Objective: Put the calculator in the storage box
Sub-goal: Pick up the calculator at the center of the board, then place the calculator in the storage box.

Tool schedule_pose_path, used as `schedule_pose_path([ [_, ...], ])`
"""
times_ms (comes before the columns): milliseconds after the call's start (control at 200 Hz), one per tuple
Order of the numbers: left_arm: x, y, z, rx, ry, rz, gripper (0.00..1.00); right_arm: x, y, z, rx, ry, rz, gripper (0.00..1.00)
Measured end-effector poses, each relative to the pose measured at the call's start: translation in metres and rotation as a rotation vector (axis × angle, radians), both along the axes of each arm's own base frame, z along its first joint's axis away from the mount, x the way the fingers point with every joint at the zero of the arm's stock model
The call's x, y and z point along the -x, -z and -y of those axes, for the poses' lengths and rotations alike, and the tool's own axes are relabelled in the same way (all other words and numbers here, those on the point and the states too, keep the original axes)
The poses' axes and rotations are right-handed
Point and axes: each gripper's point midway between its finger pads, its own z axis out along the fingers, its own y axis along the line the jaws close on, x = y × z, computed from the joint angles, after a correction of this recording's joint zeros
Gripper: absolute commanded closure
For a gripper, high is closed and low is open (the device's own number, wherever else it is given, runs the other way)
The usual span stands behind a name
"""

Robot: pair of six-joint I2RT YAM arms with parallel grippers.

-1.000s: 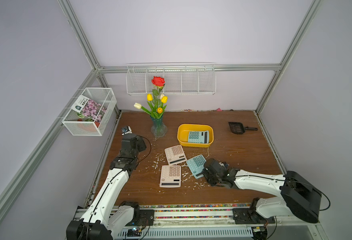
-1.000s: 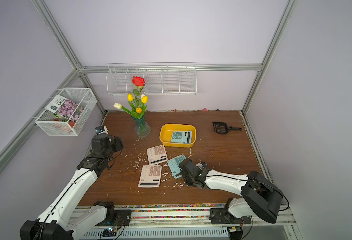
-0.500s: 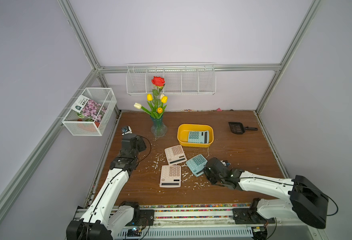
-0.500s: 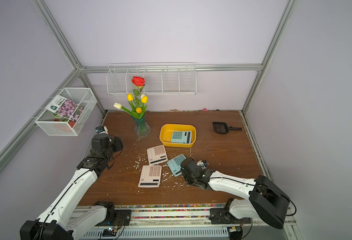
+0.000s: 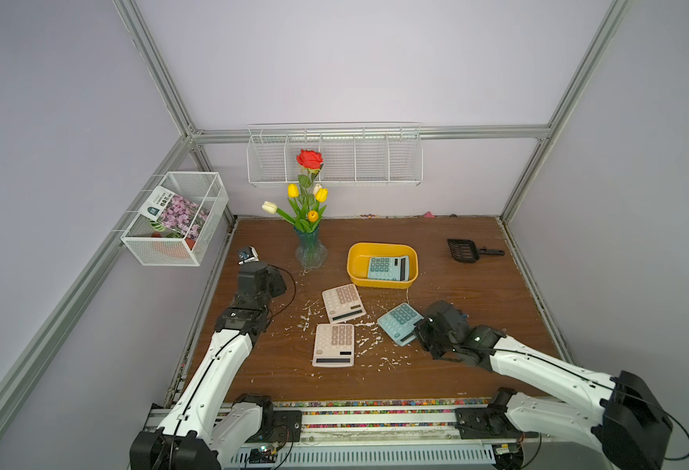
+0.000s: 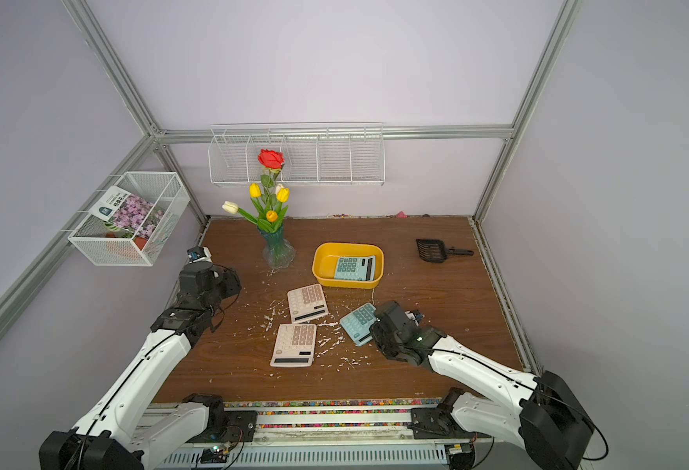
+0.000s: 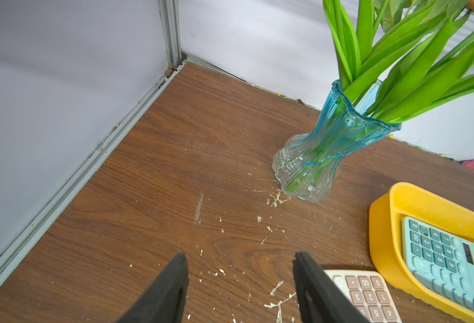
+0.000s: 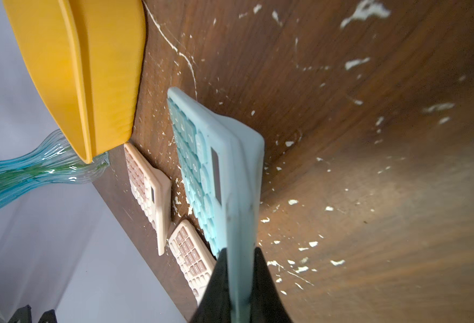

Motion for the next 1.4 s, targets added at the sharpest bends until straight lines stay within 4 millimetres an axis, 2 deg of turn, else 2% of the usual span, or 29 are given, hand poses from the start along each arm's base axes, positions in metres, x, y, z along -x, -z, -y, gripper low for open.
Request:
schedule_pose_path([
  [180,0.000,0.001,0.000,-0.001,0.001,-0.003,0.36,0.002,-0.021,0.002,-0.056,-0.146,-0.067,0.98],
  [360,0.000,0.001,0.000,-0.001,0.000,-0.003,0.36,-0.001,-0.050,-0.025,-0.137,-0.428,-0.148,0.97],
  [525,0.000,0.001,0.000,0.000,0.000,-0.003,0.36,-0.027,-0.102,-0.050,-0.154,-0.697,-0.061,1.00],
  [640,0.000,0.001,0.000,-0.001,0.000,-0.003,0.36,-0.050,-0.131,-0.049,-0.125,-0.790,0.030,1.00],
  [730,0.000,0.001,0.000,-0.001,0.000,-0.003,0.36,-0.069,-0.143,-0.047,-0.099,-0.836,0.081,1.00],
  [870,0.000,0.001,0.000,-0.001,0.000,-0.003,0.36,-0.098,-0.142,-0.052,-0.070,-0.895,0.111,1.00],
  [1145,0.000,0.001,0.000,-0.001,0.000,-0.003,0.36,-0.159,-0.113,-0.063,-0.062,-0.932,0.122,1.00],
  [1400,0.000,0.001,0.000,-0.003,-0.002,-0.006,0.36,-0.190,-0.090,-0.056,-0.071,-0.899,0.111,1.00],
])
